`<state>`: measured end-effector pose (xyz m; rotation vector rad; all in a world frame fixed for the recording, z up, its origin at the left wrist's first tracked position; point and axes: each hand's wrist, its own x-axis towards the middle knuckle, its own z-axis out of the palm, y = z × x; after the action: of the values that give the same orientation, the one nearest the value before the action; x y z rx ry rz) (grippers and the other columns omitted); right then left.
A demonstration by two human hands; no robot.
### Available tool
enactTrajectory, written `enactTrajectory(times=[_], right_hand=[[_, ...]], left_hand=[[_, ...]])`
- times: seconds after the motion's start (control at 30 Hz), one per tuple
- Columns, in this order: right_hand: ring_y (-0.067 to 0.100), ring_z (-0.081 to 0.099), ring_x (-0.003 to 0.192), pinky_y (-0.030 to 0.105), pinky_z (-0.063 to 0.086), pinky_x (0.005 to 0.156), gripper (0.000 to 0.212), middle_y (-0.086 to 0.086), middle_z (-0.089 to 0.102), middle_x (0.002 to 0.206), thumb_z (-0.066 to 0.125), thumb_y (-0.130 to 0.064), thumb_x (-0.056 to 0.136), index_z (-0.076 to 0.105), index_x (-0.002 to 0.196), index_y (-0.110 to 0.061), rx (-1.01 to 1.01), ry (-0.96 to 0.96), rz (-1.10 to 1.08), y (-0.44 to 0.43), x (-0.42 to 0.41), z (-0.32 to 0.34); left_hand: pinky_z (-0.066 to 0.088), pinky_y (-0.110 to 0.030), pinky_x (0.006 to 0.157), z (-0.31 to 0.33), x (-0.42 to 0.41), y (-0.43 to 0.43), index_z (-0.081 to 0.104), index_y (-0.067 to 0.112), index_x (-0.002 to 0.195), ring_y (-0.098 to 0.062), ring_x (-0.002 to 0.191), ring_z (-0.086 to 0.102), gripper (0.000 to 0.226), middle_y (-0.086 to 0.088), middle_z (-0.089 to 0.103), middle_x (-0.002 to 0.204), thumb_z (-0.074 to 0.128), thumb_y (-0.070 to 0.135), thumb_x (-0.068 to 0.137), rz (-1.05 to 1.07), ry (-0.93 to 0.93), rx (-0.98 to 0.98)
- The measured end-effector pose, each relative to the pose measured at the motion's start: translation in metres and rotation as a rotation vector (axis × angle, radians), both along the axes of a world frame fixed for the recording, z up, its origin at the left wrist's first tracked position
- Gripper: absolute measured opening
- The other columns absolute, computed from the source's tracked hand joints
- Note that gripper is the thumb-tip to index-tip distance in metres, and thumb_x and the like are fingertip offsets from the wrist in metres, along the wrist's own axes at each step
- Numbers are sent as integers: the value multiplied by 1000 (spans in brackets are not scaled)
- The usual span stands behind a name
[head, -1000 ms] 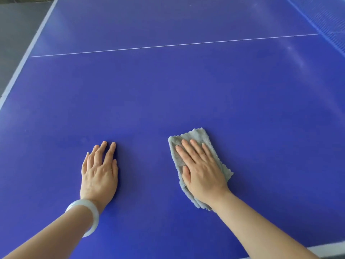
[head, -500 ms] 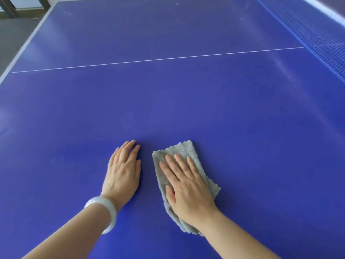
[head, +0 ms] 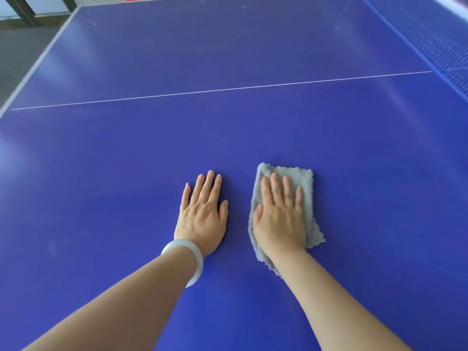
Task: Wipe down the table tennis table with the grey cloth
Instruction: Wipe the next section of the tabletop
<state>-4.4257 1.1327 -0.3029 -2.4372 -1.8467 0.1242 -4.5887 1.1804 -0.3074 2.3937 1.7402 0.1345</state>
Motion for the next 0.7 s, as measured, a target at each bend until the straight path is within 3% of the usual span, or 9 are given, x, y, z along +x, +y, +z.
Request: enactTrajectory(times=[0.1,0.17,0.3,0.37,0.43,0.57,0.7], right_hand=[[21,7,154,47,6,125,64,1,14,166,13,-35,97,21,158,-19,-13,52,402,10,7,3],[16,7,154,40,4,125,65,-2,14,165,11,-38,96,21,158,-21,-7,18,466,23,51,3],[24,18,152,44,13,123,59,5,20,165,21,-30,100,25,157,-17,9,-33,26,57,134,2],[28,17,151,49,12,122,60,8,18,165,26,-29,100,23,157,-14,-21,-21,-119,65,123,2],[29,10,153,50,6,123,62,8,11,166,22,-32,100,16,159,-14,-15,-32,-122,68,85,1],[22,-5,154,47,-4,124,63,1,-2,167,8,-34,98,5,159,-18,-7,-15,321,70,10,-2],[12,-5,153,38,-5,125,62,-6,0,166,9,-38,99,9,159,-24,-11,9,565,88,54,2]], left_hand=[[-15,-32,121,2,-1,1,-6,25,158,-2,145,-22,62,14,-19,160,14,41,102,4,-3,-3],[-15,-32,121,1,-1,2,-6,24,158,-2,146,-22,63,14,-19,160,13,42,101,14,-8,-6],[-12,-32,122,-1,1,2,-5,24,158,-2,147,-21,67,13,-16,163,5,48,96,43,-21,-3],[-14,-32,122,-2,1,3,-8,24,157,-2,147,-22,67,13,-18,162,4,48,96,48,-14,5],[-17,-30,120,-2,2,6,-13,24,155,-2,146,-25,66,13,-22,160,2,48,95,70,4,15],[-20,-30,119,0,5,19,-21,22,152,-4,143,-31,64,9,-26,159,4,44,98,125,25,5],[-16,-33,121,1,8,23,-17,19,155,-7,146,-27,65,7,-25,160,5,43,99,127,23,-8]])
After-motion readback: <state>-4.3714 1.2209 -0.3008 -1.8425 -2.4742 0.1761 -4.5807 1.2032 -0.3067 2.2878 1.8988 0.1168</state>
